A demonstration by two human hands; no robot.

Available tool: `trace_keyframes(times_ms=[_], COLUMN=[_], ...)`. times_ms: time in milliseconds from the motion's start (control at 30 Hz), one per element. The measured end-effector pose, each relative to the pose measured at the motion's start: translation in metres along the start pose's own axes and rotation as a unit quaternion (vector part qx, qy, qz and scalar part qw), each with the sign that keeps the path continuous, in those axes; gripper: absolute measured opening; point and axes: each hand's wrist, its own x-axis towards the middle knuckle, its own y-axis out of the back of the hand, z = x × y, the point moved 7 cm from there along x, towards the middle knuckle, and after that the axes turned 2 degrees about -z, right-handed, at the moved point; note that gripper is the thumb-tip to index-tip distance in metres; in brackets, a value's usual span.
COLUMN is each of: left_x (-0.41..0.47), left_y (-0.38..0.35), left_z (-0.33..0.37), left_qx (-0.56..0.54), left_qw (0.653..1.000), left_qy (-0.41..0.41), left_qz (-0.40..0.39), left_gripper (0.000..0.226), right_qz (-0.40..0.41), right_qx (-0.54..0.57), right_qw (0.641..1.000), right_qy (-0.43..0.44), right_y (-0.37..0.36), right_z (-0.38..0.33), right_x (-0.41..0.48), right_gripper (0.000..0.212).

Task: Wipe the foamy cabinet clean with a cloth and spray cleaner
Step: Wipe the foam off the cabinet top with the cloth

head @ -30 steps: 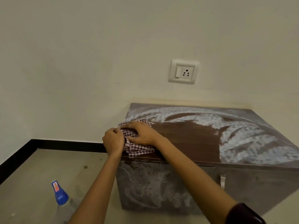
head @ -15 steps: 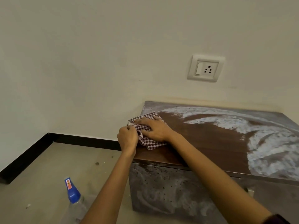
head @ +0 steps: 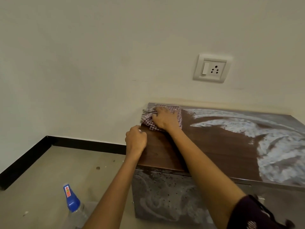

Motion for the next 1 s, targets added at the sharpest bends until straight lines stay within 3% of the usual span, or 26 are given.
trace_keyframes(times_ms=[67,133,333,500,700,833,1000], left_x=[0.003,0.004,0.006,0.004,0.006,0.005,0.001], left_y=[-0.003,-0.004,-0.007,-0.003,-0.006,-0.005,-0.003], left_z=[0.003,0.005,0.005,0.006,0.004,0.004,0.003], left_qx=[0.037,0.058,0.062,0.042,0.036,0.041,0.015], left_qw=[0.999,0.998,0.997,0.999,0.999,0.999,0.999], left_qy=[-0.010,-0.017,-0.029,-0.028,-0.030,-0.031,-0.032], left_qz=[-0.013,-0.013,-0.019,-0.012,-0.006,-0.004,-0.006], left_gripper=[0.032,0.032,0.036,0.036,0.036,0.038,0.040], right_qz=[-0.042,-0.067,-0.068,0.034,-0.037,-0.046,-0.021], right_qx=[-0.011,-0.022,-0.025,-0.062,-0.032,-0.034,-0.052], right_qw=[0.994,0.989,0.997,0.995,0.997,0.998,0.998], right_qy=[0.101,0.131,0.035,-0.064,0.056,0.026,-0.037], right_y=[-0.008,-0.013,-0.005,0.000,-0.010,-0.003,0.028], right_z=[-0.031,-0.041,0.002,0.010,-0.021,0.006,0.092], right_x=[0.004,0.015,0.052,0.045,0.053,0.051,0.025], right_gripper=[0.047,0.045,0.049,0.052,0.049,0.052,0.050])
